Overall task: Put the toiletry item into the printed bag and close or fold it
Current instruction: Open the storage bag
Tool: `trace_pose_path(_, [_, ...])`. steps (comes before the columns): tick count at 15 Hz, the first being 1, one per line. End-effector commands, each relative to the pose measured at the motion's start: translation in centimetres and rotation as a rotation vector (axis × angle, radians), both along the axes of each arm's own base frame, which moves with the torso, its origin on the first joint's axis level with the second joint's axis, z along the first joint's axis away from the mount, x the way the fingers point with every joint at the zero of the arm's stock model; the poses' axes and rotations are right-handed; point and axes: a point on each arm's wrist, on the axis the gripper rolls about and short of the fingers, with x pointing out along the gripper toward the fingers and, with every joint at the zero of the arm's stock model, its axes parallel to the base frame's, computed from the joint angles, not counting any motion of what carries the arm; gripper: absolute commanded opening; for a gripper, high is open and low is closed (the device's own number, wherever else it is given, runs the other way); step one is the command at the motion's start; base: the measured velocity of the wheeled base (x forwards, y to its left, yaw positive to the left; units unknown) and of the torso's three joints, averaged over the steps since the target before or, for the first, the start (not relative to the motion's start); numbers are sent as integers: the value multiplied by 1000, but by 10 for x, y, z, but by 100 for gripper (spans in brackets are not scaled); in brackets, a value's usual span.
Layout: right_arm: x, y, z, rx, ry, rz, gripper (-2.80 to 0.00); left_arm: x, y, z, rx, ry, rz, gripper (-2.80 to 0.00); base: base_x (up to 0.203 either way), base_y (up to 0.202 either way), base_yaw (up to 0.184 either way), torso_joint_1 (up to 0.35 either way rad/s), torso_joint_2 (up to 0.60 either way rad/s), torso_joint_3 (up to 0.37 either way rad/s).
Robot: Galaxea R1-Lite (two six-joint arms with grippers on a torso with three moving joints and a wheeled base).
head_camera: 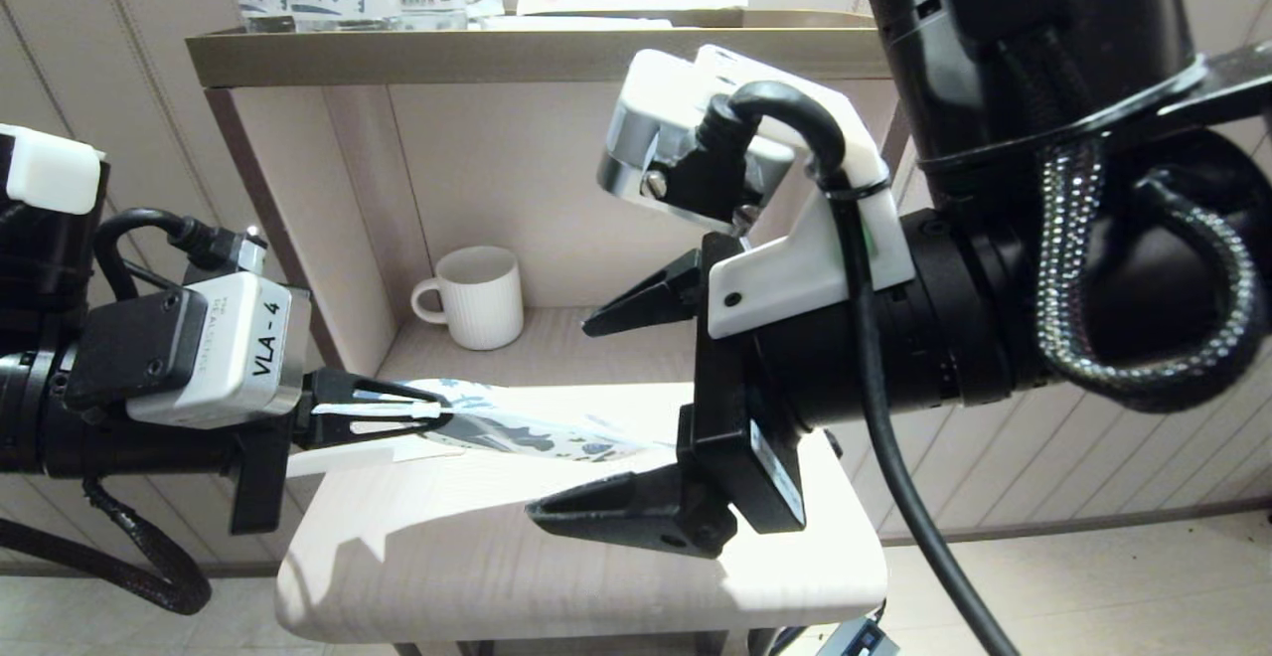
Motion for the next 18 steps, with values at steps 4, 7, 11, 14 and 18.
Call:
trace_pose_path(4, [0, 0, -2, -9, -3, -6, 0, 4, -3, 0, 2, 0, -15, -280, 0, 0, 0, 0, 0, 0])
trace_pose_path(7, [0, 10, -4, -14, -1, 14, 0, 10, -8, -3, 1, 25, -27, -280, 0, 0, 0, 0, 0, 0])
trace_pose_path(11, [-2, 15, -4, -19, -14, 30, 0, 23, -14, -7, 6, 106, -36, -280, 0, 0, 0, 0, 0, 0])
trace_pose_path(14, [0, 17, -5, -26, -26, 17, 0, 32, -20, -4, 16, 319, -80, -280, 0, 0, 0, 0, 0, 0])
trace_pose_path(18, [7, 22, -12, -48, -31, 1, 0, 41, -25, -5, 33, 490, -127, -280, 0, 0, 0, 0, 0, 0])
